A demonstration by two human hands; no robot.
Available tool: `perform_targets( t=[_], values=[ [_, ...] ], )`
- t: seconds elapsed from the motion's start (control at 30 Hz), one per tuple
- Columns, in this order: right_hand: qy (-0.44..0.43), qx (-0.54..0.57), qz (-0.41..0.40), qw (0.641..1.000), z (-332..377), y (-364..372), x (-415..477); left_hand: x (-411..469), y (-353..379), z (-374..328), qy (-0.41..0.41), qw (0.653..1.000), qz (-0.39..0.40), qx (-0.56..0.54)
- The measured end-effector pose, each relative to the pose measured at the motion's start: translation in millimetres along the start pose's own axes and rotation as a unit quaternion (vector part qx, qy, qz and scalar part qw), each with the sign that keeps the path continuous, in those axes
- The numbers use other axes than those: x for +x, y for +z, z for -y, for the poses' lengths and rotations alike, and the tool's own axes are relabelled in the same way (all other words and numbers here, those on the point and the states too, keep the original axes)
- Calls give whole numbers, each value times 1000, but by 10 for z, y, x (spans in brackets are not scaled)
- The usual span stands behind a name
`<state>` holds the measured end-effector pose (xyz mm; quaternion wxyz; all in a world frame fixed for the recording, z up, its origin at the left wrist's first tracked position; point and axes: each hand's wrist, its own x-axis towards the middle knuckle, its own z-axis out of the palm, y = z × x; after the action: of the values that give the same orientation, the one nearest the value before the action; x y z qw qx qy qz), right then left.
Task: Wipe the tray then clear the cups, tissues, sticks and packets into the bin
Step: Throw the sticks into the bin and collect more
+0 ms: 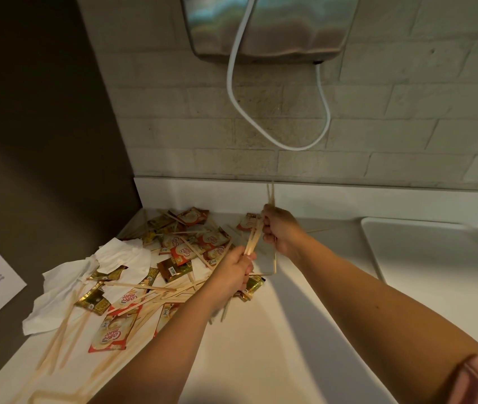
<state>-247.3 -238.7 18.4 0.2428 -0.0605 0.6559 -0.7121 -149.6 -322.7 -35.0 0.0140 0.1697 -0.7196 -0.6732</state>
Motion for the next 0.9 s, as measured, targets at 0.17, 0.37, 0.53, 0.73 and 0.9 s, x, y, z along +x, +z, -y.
perform_targets(
  t=[0.17, 0.37, 0.53, 0.73, 0.9],
  values=[
    [-22, -17, -63, 998, 10, -4, 78, 59, -96, 14, -43, 998, -35, 4],
    [10, 0, 12, 1000, -185, 158, 47, 196, -28, -98, 2, 990, -135, -44],
    [56, -1, 24, 998, -257, 294, -63, 231, 76, -205, 2, 988, -129, -80],
    [83, 8, 9, 997, -272, 333, -78, 290, 109, -191, -4, 985, -161, -62],
    [98, 9, 13, 995, -273, 350, -44, 306, 122, -185, -19, 988, -152, -32]
  ],
)
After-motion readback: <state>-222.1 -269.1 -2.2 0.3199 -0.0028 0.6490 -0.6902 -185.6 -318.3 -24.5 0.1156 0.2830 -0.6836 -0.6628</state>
